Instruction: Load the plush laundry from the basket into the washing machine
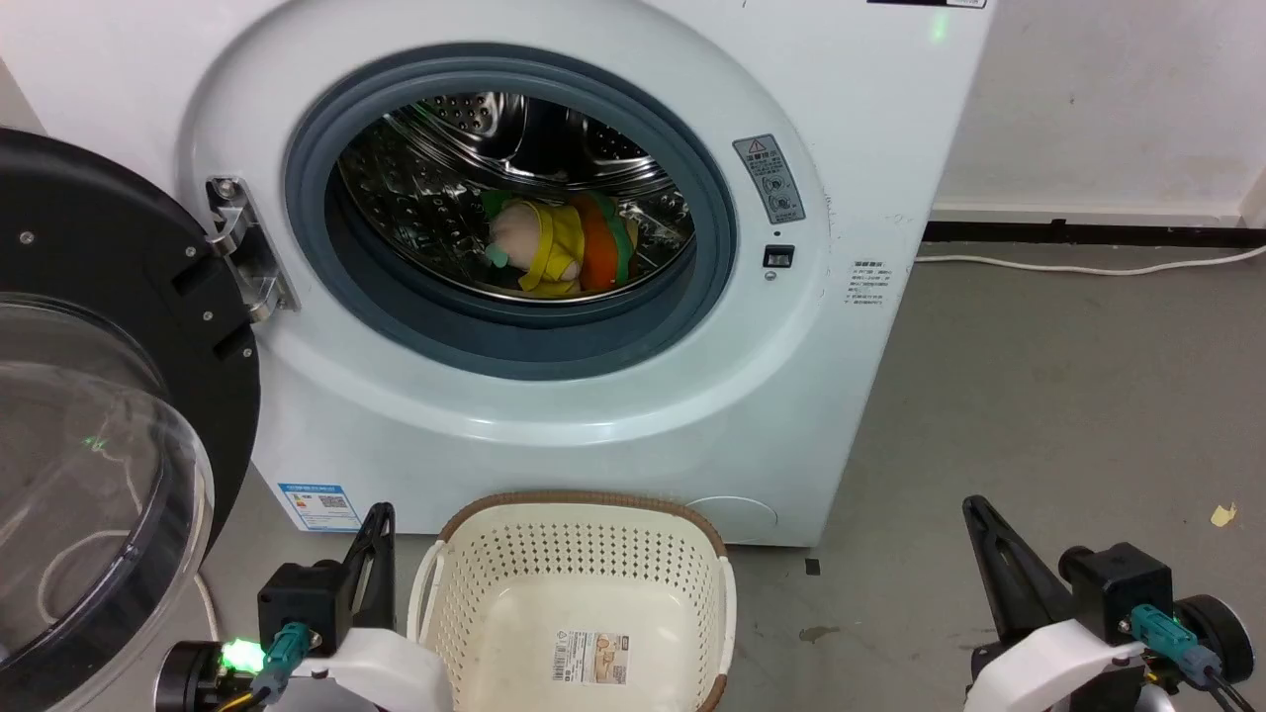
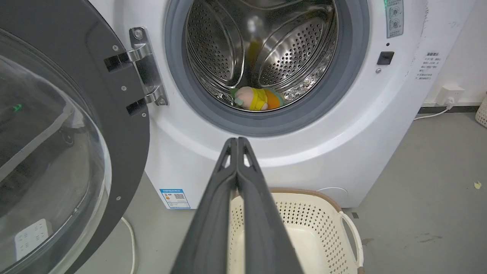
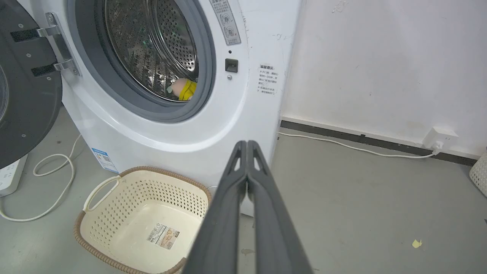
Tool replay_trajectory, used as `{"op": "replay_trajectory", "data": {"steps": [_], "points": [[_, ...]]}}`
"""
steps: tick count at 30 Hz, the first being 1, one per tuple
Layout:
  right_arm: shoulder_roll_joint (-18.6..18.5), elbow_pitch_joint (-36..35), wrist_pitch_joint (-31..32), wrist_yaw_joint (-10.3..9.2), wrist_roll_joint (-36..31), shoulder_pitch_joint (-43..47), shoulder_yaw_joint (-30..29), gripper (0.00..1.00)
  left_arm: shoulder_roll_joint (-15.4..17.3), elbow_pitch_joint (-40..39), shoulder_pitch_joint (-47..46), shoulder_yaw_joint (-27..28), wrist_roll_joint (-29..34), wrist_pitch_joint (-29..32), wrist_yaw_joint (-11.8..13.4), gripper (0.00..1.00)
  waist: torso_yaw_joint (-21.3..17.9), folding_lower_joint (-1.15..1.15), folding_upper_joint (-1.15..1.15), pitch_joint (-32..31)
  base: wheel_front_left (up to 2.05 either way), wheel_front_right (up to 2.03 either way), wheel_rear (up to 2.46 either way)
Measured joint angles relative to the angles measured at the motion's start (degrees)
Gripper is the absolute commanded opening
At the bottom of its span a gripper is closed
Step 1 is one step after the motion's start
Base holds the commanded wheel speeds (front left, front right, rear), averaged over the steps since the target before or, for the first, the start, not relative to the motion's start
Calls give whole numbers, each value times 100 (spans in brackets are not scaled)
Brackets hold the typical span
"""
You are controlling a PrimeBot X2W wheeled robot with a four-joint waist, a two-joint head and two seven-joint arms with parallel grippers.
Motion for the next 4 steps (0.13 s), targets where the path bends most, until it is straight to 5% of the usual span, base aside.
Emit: {"op": "replay_trajectory", "data": {"steps": [4], "points": [[0, 0, 0, 0, 0, 0, -1, 0, -4, -4, 0, 8, 21, 0, 0, 0, 0, 0, 0, 0, 0, 0, 0]]}}
